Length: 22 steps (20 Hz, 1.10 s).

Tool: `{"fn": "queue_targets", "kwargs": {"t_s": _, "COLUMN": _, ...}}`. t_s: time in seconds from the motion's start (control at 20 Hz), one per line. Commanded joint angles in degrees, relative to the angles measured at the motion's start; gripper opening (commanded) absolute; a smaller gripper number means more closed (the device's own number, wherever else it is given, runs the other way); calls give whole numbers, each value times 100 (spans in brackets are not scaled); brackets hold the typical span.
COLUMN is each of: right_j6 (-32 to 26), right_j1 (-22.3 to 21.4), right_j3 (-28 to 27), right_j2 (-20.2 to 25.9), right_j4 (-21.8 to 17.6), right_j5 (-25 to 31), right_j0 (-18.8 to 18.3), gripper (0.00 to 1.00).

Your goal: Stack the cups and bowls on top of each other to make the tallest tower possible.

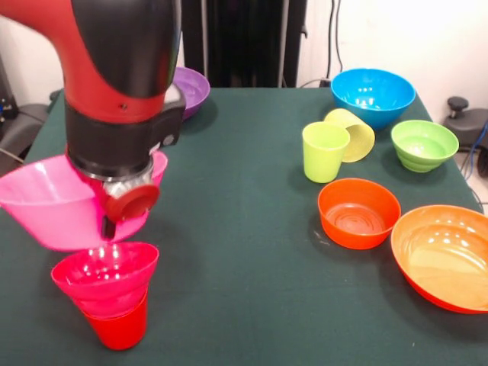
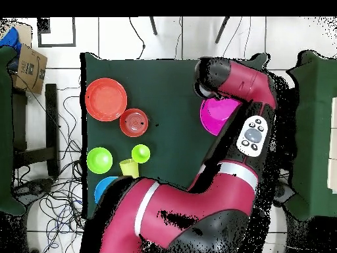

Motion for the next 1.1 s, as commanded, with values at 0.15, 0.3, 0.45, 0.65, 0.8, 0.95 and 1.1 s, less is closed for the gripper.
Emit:
{"fn": "queue_targets", "kwargs": {"t_s": 0.15, "right_j6": 389, "right_j1": -1122, "right_j3": 1188, "right_j2": 136, "right_j4": -95, "right_j5": 1078, "right_j0": 387, "gripper": 0}}
{"fn": "queue_targets", "kwargs": {"t_s": 0.3, "right_j6": 376, "right_j1": -1213, "right_j3": 1233, "right_j2": 89, "right_j4": -104, "right_j5": 1299, "right_j0": 416, "gripper": 0}}
{"fn": "queue_targets", "kwargs": {"t_s": 0.45, "right_j6": 399, "right_j1": -1274, "right_j3": 1309, "right_j2": 77, "right_j4": -109, "right_j5": 1347, "right_j0": 436, "gripper": 0}}
{"fn": "queue_targets", "kwargs": {"t_s": 0.65, "right_j6": 516, "right_j1": -1323, "right_j3": 1371, "right_j2": 70, "right_j4": -106, "right_j5": 1410, "right_j0": 489, "gripper": 0}}
{"fn": "queue_targets", "kwargs": {"t_s": 0.8, "right_j6": 618, "right_j1": -1316, "right_j3": 1354, "right_j2": 65, "right_j4": -96, "right_j5": 1476, "right_j0": 532, "gripper": 0}}
{"fn": "queue_targets", "kwargs": {"t_s": 0.95, "right_j6": 667, "right_j1": -1359, "right_j3": 1420, "right_j2": 61, "right_j4": -85, "right_j5": 1556, "right_j0": 575, "gripper": 0}}
{"fn": "queue_targets", "kwargs": {"t_s": 1.1, "right_j6": 705, "right_j1": -1355, "right_j3": 1408, "right_j2": 33, "right_j4": -101, "right_j5": 1589, "right_j0": 605, "gripper": 0}}
